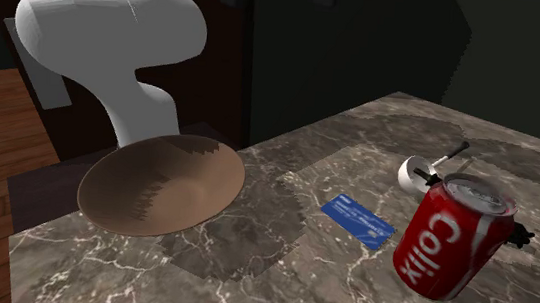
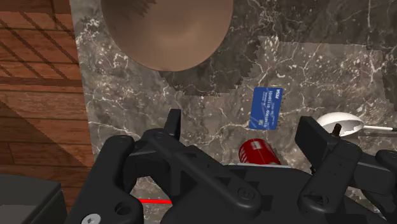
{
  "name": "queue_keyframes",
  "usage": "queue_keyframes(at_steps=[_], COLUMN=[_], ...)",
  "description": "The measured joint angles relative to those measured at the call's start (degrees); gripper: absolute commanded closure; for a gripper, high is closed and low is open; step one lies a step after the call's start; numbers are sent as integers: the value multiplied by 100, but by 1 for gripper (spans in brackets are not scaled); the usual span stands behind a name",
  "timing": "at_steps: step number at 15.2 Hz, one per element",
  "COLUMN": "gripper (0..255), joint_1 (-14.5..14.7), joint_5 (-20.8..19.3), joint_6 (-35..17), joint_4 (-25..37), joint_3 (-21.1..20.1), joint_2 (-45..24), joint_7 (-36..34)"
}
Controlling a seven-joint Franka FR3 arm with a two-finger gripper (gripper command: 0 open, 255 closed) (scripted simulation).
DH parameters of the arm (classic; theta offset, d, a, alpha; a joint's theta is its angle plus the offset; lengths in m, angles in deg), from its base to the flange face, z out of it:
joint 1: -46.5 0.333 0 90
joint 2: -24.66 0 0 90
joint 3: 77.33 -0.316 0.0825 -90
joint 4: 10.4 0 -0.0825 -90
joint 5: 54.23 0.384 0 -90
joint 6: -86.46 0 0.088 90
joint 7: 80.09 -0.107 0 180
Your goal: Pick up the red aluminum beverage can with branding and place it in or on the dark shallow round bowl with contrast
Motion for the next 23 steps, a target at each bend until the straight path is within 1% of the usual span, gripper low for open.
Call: queue_keyframes(at_steps=[2,4,9,13,17,18,23], gripper=[0,0,0,0,0,0,0], joint_1=[6,36,127,184,240,242,272], joint_5=[19,96,315,442,528,532,563], joint_6=[-84,-342,-1308,-1926,-2417,-2506,-2944], joint_4=[-13,-8,47,204,532,565,346], joint_3=[-10,-65,-257,-364,-470,-479,-531], joint_2=[-66,-307,-1240,-1938,-2677,-2792,-2999], joint_7=[-7,-55,-197,-260,-336,-335,-352])
